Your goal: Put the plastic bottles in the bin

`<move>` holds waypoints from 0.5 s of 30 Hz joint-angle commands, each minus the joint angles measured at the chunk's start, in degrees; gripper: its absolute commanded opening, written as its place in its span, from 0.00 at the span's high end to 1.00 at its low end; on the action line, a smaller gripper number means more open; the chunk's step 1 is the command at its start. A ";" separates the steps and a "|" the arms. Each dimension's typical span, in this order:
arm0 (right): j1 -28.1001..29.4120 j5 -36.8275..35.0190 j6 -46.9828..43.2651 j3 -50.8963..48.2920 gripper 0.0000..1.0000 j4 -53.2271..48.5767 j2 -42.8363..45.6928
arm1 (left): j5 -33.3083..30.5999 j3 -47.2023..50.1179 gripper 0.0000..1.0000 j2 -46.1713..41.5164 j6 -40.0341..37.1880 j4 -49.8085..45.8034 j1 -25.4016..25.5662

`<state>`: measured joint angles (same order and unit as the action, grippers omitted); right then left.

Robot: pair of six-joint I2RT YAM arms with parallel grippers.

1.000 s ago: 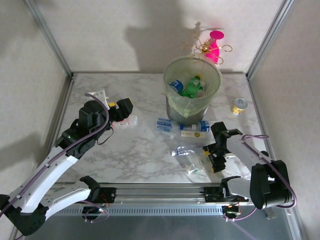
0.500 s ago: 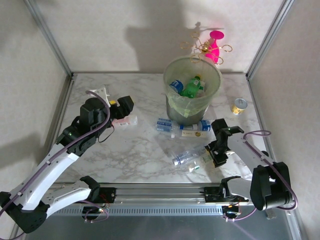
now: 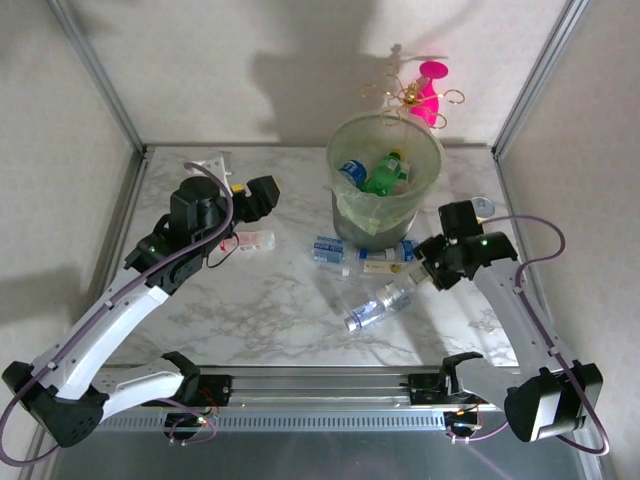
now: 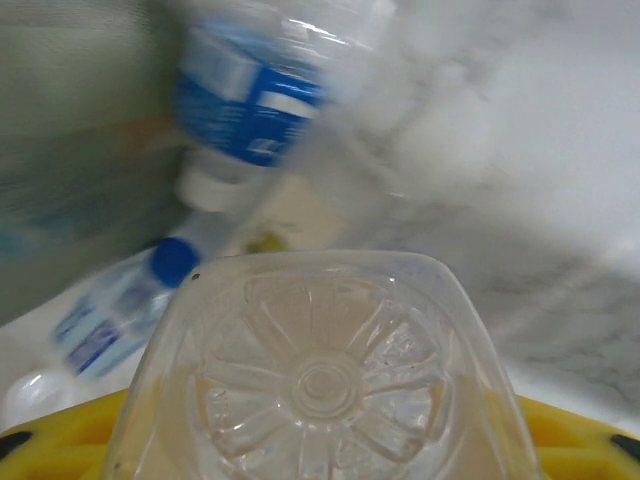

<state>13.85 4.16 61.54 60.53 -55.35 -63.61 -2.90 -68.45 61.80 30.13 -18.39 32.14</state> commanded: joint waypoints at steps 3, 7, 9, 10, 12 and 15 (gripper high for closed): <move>-0.24 5.52 -14.03 6.61 0.62 2.65 0.29 | 4.04 -3.33 0.19 2.04 1.24 4.95 0.20; -0.25 9.39 -17.96 7.70 0.62 6.47 3.65 | 5.63 -3.78 0.19 2.79 2.63 7.84 0.29; -0.27 13.47 -19.75 7.82 0.62 11.16 5.45 | 6.33 -3.97 0.20 2.97 2.82 8.83 0.29; -0.24 14.99 -20.77 8.98 0.61 13.04 5.69 | 6.70 -4.14 0.20 3.06 2.83 9.41 0.29; -0.22 16.98 -22.16 12.14 0.61 15.38 4.94 | 7.40 -4.48 0.20 3.15 2.74 10.23 0.31; -0.26 17.65 -22.78 18.72 0.61 18.00 1.92 | 7.86 -4.58 0.20 3.02 2.61 11.44 0.40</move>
<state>13.85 18.06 42.26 73.17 -44.49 -60.05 3.07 -70.96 65.04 32.21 -10.50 32.16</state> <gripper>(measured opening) 0.553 0.802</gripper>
